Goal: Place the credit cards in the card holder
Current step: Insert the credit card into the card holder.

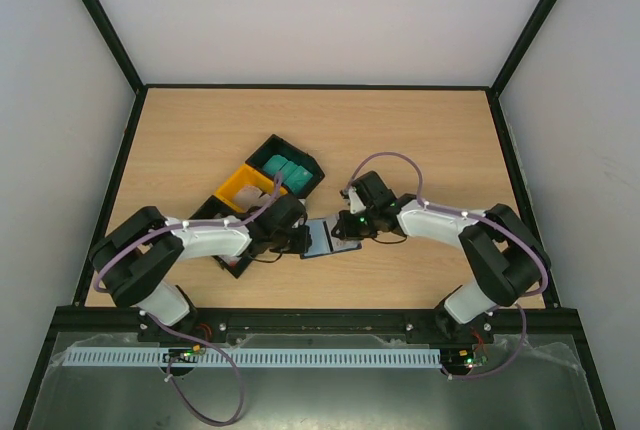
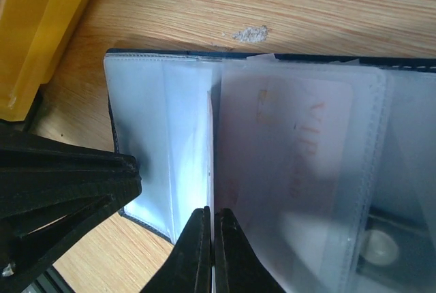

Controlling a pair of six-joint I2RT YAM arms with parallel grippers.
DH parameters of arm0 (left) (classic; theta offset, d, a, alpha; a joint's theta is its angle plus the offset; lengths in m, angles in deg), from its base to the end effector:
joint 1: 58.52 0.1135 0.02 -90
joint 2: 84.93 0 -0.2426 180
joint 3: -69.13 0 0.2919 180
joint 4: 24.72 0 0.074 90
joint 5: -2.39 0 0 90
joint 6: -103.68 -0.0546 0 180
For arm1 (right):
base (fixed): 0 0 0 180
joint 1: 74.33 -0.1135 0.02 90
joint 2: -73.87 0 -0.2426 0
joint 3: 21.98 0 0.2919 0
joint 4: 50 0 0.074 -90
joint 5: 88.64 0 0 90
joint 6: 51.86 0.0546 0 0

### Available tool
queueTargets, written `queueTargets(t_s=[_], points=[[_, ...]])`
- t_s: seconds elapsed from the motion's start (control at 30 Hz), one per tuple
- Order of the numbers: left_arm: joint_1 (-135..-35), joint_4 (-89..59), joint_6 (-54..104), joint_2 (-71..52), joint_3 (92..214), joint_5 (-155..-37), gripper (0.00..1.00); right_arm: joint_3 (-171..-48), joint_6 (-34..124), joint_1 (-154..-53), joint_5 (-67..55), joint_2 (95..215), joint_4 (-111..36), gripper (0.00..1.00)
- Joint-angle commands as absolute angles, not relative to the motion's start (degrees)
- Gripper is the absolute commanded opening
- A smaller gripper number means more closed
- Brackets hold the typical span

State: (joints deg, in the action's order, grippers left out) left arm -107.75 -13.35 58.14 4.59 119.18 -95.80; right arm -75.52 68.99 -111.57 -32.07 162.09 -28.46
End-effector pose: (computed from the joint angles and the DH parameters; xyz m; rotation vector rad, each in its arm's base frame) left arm 0.2058 -0.2506 0.0713 0.1781 2.6511 -0.8193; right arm 0.2357 0.2170 0.0905 -0.4032 2.7285 1.1504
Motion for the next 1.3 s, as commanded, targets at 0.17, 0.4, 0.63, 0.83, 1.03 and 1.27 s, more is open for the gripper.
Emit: queueTargets(t_s=[0.17,0.4,0.63,0.83,1.03,1.27], points=[[-108.14,-7.05,57.96,4.74,118.51,-91.70,0.08,-76.53,70.79,-110.37,-36.05,159.26,-31.61,0.02],[-108.30,-7.10,58.28,4.56,118.18,-91.58,0.07,-73.96,73.87,-110.37,-39.22,161.89,-37.73,0.02],[-108.69,-6.97,58.85,4.40,117.85,-91.07,0.06,-75.78,73.16,-110.35,-34.52,167.61,-37.67,0.02],[-108.72,-6.88,58.94,4.29,118.06,-90.86,0.06,-74.80,71.98,-110.37,-32.02,168.45,-36.35,0.02],[-108.87,-6.97,59.07,4.19,118.22,-90.70,0.06,-73.30,72.76,-110.37,-31.75,169.36,-37.95,0.02],[-109.03,-7.10,59.58,4.31,118.15,-90.51,0.06,-71.67,73.42,-111.21,-34.07,170.91,-40.83,0.02]])
